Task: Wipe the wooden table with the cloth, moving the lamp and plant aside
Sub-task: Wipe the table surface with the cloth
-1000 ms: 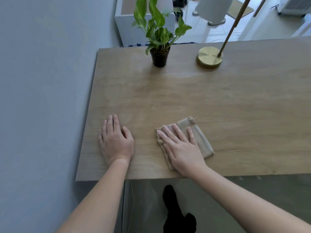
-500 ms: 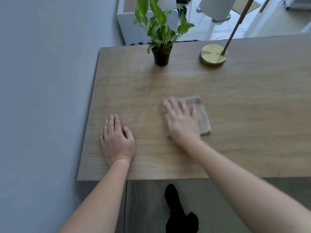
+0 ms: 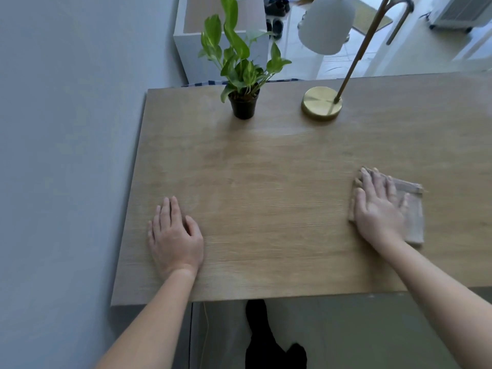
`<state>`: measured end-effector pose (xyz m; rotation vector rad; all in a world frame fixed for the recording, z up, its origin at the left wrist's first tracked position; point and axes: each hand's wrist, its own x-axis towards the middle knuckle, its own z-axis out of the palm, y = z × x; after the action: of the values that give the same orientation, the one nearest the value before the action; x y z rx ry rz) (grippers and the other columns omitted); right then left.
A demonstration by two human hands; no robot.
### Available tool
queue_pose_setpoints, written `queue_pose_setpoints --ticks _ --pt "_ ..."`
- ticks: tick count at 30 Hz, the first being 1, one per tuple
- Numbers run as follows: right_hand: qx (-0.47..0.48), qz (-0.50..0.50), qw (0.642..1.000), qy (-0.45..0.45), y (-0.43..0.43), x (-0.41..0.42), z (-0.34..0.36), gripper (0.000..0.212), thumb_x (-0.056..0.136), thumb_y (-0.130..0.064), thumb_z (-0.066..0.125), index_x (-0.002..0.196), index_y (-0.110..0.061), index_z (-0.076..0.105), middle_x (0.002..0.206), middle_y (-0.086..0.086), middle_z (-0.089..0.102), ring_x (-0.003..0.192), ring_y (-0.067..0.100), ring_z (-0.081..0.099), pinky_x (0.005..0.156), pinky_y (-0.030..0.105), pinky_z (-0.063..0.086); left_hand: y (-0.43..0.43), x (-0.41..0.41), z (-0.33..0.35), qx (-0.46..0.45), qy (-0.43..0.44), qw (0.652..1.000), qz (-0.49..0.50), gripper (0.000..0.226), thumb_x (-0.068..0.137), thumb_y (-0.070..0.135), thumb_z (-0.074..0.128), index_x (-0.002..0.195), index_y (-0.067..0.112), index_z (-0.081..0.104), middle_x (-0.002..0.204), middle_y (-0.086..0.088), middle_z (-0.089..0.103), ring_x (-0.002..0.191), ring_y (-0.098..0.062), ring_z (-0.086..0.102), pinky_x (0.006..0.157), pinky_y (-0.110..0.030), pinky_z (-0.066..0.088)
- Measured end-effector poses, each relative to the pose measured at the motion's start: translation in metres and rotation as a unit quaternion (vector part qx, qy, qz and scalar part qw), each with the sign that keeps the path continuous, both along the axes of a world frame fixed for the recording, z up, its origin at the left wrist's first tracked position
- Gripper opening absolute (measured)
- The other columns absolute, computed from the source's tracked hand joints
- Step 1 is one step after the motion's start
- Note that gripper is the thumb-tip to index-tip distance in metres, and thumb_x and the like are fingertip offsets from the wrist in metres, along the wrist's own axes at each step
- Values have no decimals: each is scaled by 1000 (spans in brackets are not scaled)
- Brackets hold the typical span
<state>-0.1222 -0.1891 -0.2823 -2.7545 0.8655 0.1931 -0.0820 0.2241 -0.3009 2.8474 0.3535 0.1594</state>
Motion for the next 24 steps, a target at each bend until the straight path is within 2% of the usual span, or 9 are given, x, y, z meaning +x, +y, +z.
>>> queue_pose_setpoints --ticks 2,4,7,10,13,16,18,21,24 --pt "7 32 999 -2 48 38 0 58 110 -51 19 167 -45 13 175 -20 2 163 15 2 129 56 -2 -1 1 -1 -2 -1 1000 2 59 109 31 47 166 19 38 173 -1 35 161 -21 28 133 -47 18" --pt "40 129 991 -8 112 51 -1 57 112 -48 22 167 -45 10 175 -19 3 164 17 2 129 57 -4 0 1 -3 -5 0 1000 1 59 108 30 48 166 19 38 172 -1 36 160 -21 29 132 -47 19" --pt "70 290 954 -15 205 11 -1 56 112 -53 20 167 -47 11 175 -20 7 163 15 0 130 57 -2 -1 2 -2 -10 3 1000 -5 59 108 29 48 166 18 38 172 -2 37 160 -22 30 132 -48 20" --pt "64 379 923 -27 220 -47 -3 56 112 -54 27 167 -48 13 174 -21 15 163 12 8 130 57 9 2 3 -3 -10 4 1000 -7 61 106 33 41 164 17 41 170 -2 40 159 -24 33 131 -49 23" --pt "47 352 934 -30 166 -56 -3 57 111 -56 25 164 -55 6 172 -27 8 162 7 3 130 54 7 5 3 0 -18 12 1000 -15 64 105 38 35 166 18 38 171 0 38 160 -22 31 131 -48 22" --pt "35 218 975 -21 123 -26 -2 54 109 -59 14 162 -60 0 171 -31 -2 162 6 -5 131 50 -4 6 2 2 -33 17 999 -21 64 106 40 32 167 19 35 173 1 34 162 -20 27 133 -45 17" --pt "45 155 987 -17 126 3 -1 55 110 -57 10 163 -56 -1 172 -29 -7 161 7 -11 130 51 -9 10 3 0 -54 15 998 -25 61 109 37 38 167 19 34 174 2 32 162 -18 24 134 -44 13" --pt "68 197 978 -8 171 36 3 56 112 -54 12 166 -50 -1 172 -25 -12 161 10 -16 128 53 -13 17 1 -3 -143 6 989 -31 58 111 26 49 167 19 35 173 4 32 162 -14 23 135 -44 15" --pt "142 302 943 16 229 46 8 56 112 -49 22 166 -51 4 171 -27 -7 160 7 -17 127 49 -19 27 -4 5 -306 -24 949 64 56 110 15 49 164 22 40 171 4 39 159 -13 31 132 -44 26"
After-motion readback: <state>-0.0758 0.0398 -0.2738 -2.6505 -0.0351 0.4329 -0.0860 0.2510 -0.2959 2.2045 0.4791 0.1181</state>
